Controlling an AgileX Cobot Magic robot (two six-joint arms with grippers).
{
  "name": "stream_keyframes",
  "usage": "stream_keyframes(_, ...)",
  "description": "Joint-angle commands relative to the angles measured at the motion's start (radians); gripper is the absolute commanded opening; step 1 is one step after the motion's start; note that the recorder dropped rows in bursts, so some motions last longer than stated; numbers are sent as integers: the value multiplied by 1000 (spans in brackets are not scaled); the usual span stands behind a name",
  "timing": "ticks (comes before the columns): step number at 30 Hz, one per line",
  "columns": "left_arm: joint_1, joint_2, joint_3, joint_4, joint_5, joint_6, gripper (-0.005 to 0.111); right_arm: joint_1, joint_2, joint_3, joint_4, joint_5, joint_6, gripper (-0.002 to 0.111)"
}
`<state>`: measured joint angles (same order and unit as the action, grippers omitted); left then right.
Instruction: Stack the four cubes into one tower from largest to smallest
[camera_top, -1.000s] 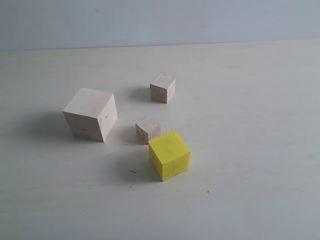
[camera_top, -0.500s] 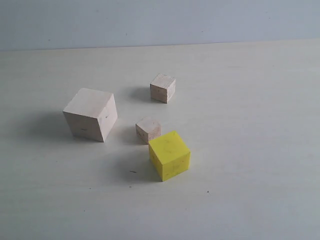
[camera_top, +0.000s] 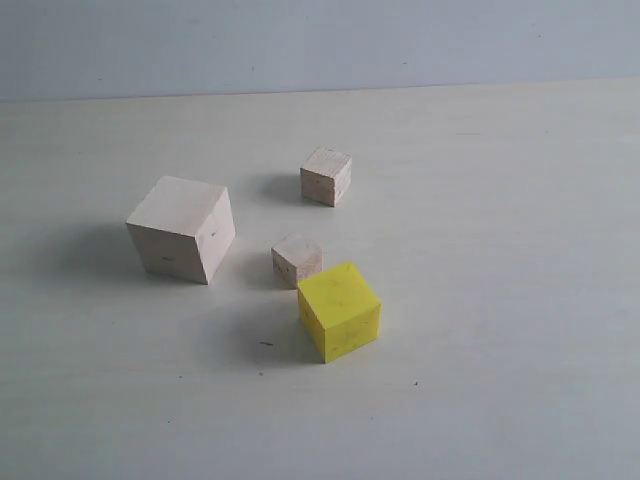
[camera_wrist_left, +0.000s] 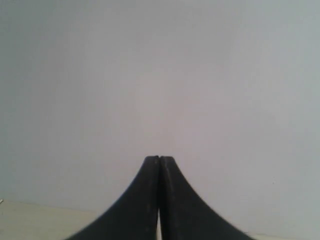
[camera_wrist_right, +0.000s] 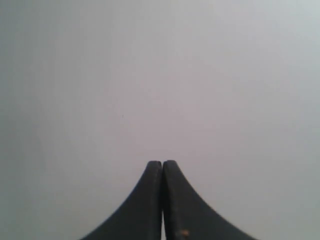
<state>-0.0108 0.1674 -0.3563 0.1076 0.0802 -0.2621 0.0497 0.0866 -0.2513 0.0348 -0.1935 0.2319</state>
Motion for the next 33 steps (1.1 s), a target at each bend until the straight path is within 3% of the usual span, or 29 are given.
stream_keyframes(1, -38, 156, -101, -2, 69, -7, 0, 29, 116, -113, -12, 87, 5, 0)
stream_keyframes(7, -149, 397, -232, -9, 191, 4, 0, 139, 349, -250, -17, 276, -40, 0)
stream_keyframes(16, -314, 722, -393, -14, 371, 190, 0, 317, 742, -375, -11, 498, -162, 0)
stream_keyframes(22, -327, 848, -412, -14, 307, 200, 0, 329, 900, -376, -9, 505, -162, 0)
stream_keyframes(33, -327, 886, -412, -9, 198, 200, 0, 329, 926, -376, -11, 427, -160, 0)
